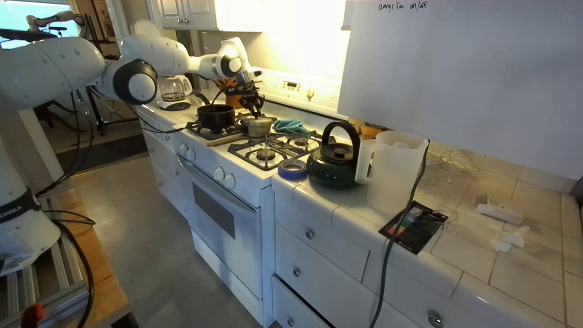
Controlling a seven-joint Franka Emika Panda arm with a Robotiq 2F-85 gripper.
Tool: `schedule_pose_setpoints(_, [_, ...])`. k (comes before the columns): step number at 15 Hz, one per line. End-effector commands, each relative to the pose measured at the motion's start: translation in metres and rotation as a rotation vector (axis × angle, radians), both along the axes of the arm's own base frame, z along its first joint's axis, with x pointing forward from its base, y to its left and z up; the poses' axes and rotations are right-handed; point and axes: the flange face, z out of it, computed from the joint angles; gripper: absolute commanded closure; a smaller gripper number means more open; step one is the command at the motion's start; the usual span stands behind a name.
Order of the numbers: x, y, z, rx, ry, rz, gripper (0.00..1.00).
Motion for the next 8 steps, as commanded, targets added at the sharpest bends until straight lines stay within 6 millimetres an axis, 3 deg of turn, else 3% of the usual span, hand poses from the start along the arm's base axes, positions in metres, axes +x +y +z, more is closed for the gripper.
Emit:
schedule_pose_setpoints(1, [-0.002,0.003,0.006,0.013,0.01,-0.024,0.98])
schedule_pose_setpoints(5, [-0.002,0.005,0.012,0.014,0.007,-0.03,0.94])
schedule_pose_setpoints(8, [-0.003,0.008,0.035,0.022,-0.02,-0.035,0.94])
